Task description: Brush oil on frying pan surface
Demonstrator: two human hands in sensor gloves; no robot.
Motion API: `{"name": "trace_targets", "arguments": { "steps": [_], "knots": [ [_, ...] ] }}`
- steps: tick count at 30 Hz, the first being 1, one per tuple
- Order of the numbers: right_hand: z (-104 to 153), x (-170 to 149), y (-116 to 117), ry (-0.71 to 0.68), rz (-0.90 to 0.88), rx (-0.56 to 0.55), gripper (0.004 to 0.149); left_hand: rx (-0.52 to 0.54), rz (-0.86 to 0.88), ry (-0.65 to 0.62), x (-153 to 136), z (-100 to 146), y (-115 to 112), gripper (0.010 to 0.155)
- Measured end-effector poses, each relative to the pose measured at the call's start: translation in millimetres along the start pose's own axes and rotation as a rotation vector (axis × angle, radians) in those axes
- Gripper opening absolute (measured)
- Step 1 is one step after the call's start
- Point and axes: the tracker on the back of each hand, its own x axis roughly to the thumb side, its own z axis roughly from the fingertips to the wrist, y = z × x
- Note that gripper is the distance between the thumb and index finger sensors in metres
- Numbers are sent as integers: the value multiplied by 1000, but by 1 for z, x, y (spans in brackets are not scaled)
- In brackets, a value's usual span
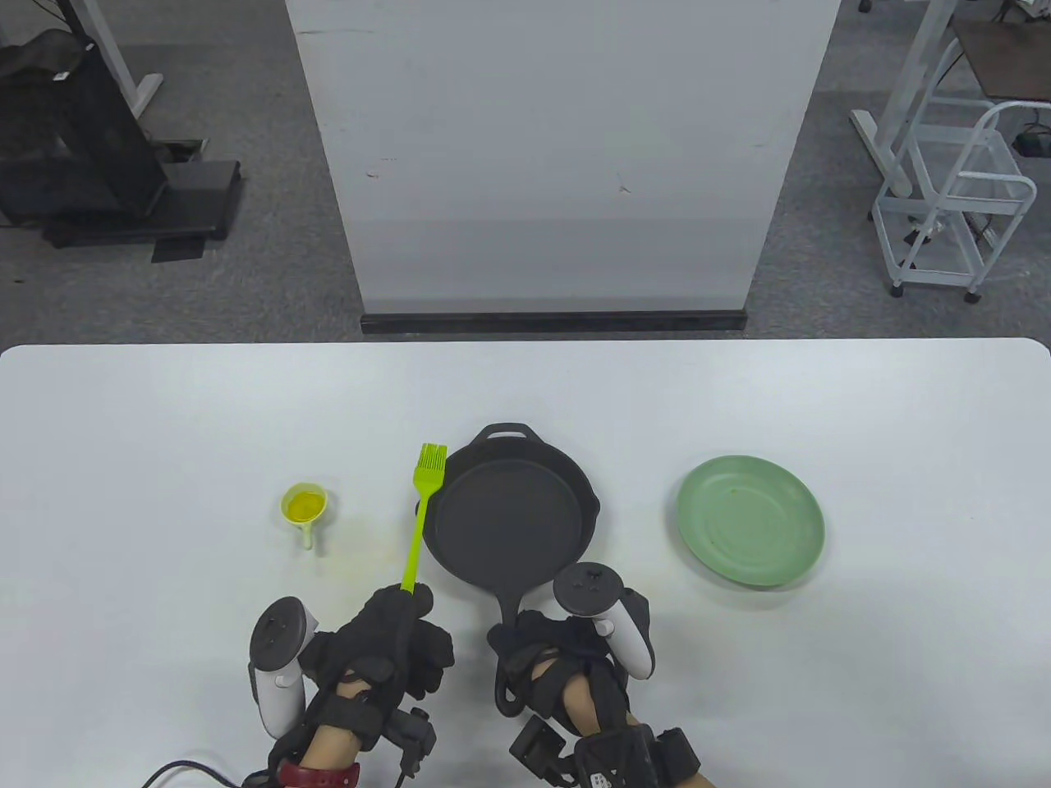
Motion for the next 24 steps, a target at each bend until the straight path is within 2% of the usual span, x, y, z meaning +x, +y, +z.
{"name": "trace_targets", "arguments": {
  "steps": [5,8,10,12,15,19,24],
  "knots": [
    [15,7,-5,-38,108,-31,80,-2,19,21,-4,-2,1,49],
    [32,16,-12,-126,146,-117,78,-25,51,36,-5,-5,1,49],
    [42,21,-19,-217,105,-167,76,-48,85,40,-2,-8,-2,49],
    [49,26,-23,-305,8,-167,75,-72,99,35,4,-11,-8,49],
    [52,29,-26,-381,-142,-168,74,-120,63,19,15,-14,-23,50],
    [49,27,-27,-443,-282,-150,73,-207,51,-9,28,-15,-57,50],
    [50,20,-29,-484,-411,-136,68,-309,32,-6,28,-11,-93,50]
  ]
}}
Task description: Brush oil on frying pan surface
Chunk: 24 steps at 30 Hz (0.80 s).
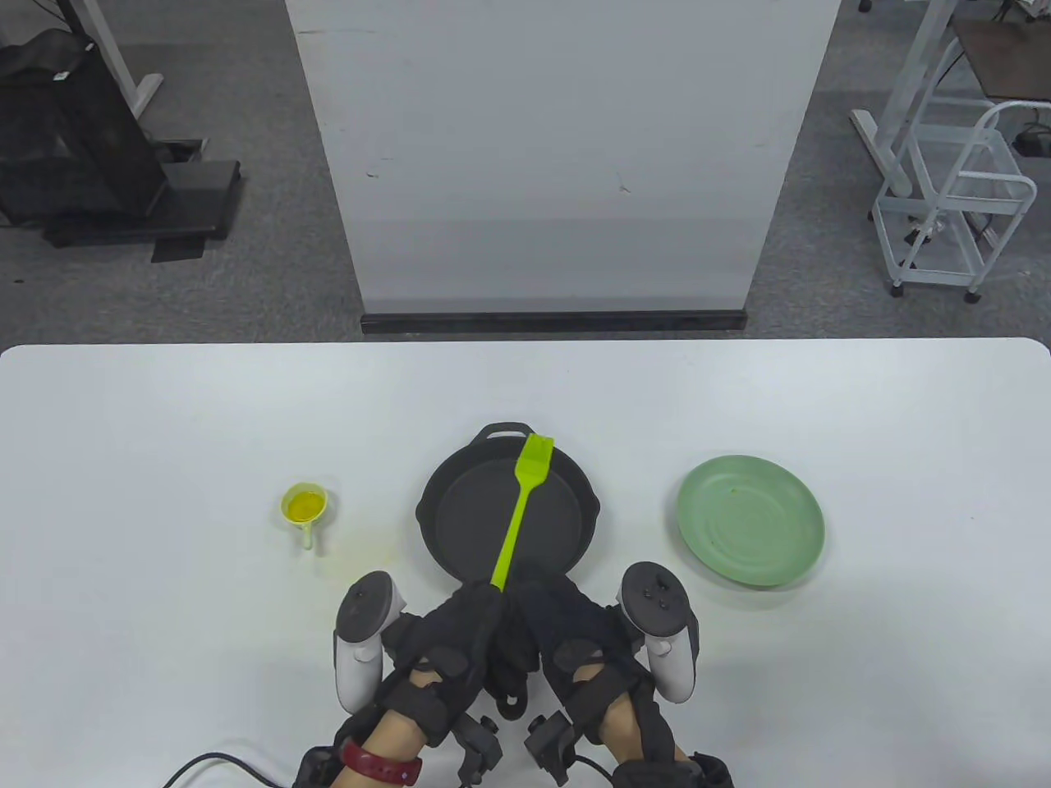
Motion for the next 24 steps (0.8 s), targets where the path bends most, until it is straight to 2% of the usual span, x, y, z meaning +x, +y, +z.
{"name": "trace_targets", "arguments": {
  "steps": [5,9,15,20,24],
  "knots": [
    [6,-8,-6,4,-98,-17,62,-67,-19,28,-8,-3,-16,50],
    [7,-13,-7,-3,-106,-42,56,-117,-59,56,-10,-4,-16,49],
    [3,-17,-3,-2,-162,6,48,-140,-74,76,-13,-2,-12,49],
    [1,-14,-6,-4,-117,-12,43,-130,-161,81,-13,2,4,51],
    [4,-10,-19,10,-102,-58,42,-40,-187,45,-7,12,35,51]
  ]
}}
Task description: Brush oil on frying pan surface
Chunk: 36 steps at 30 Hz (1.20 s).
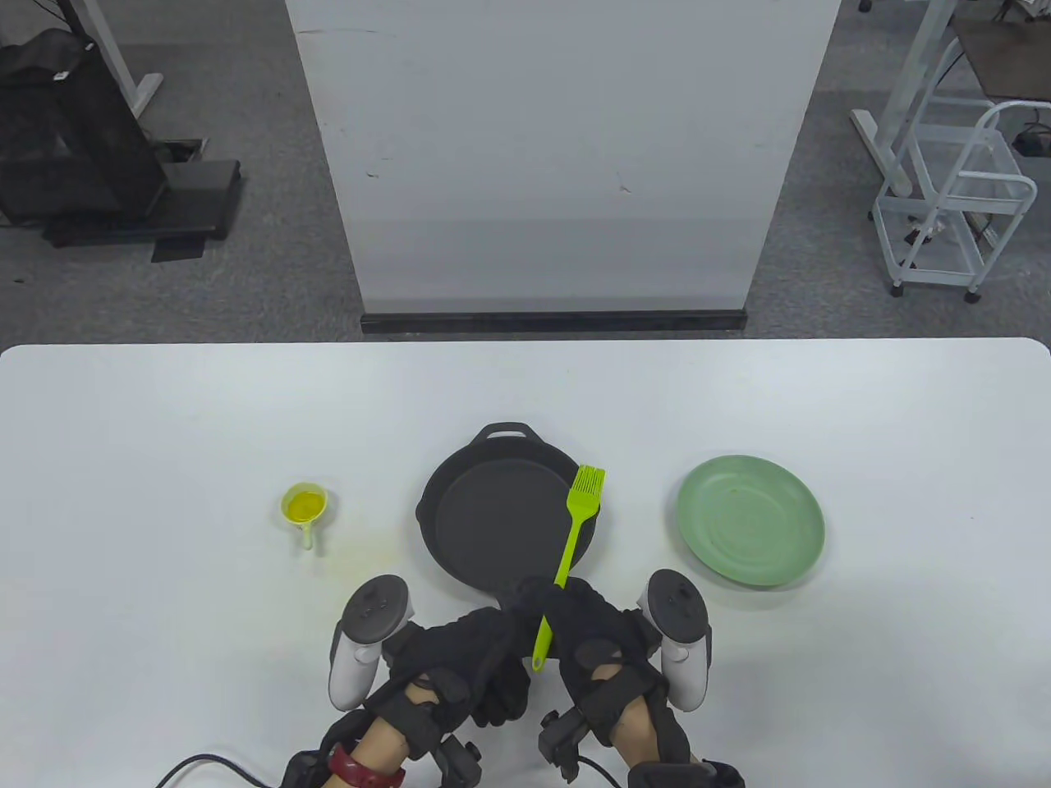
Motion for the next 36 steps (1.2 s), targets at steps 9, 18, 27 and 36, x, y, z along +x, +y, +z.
{"name": "trace_targets", "arguments": {
  "steps": [9,18,27,36],
  "knots": [
    [11,5,-38,90,133,-2,41,273,-29,-107,-3,45,105,51],
    [18,6,-87,155,173,-112,43,391,123,-187,-34,66,140,51],
    [33,0,-161,254,189,-387,44,390,78,-181,-36,67,135,51],
    [37,-20,-202,420,226,-494,45,387,72,-164,-38,67,133,51]
  ]
}}
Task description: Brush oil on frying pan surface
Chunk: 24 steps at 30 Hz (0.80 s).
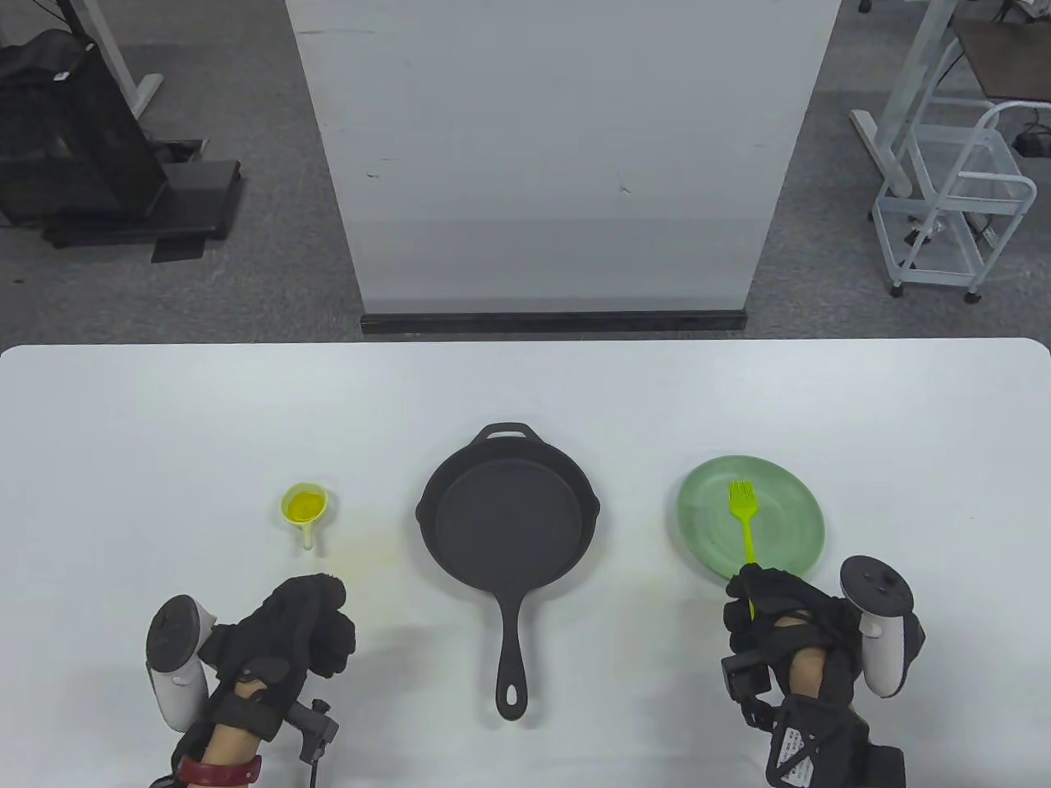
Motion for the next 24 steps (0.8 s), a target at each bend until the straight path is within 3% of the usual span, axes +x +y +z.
{"name": "trace_targets", "arguments": {
  "steps": [11,24],
  "knots": [
    [-13,-14,2,136,51,-5,52,-3,-13,16,-1,0,-2,51],
    [1,-10,5,106,225,20,64,-6,-19,21,-2,1,-3,51]
  ]
}}
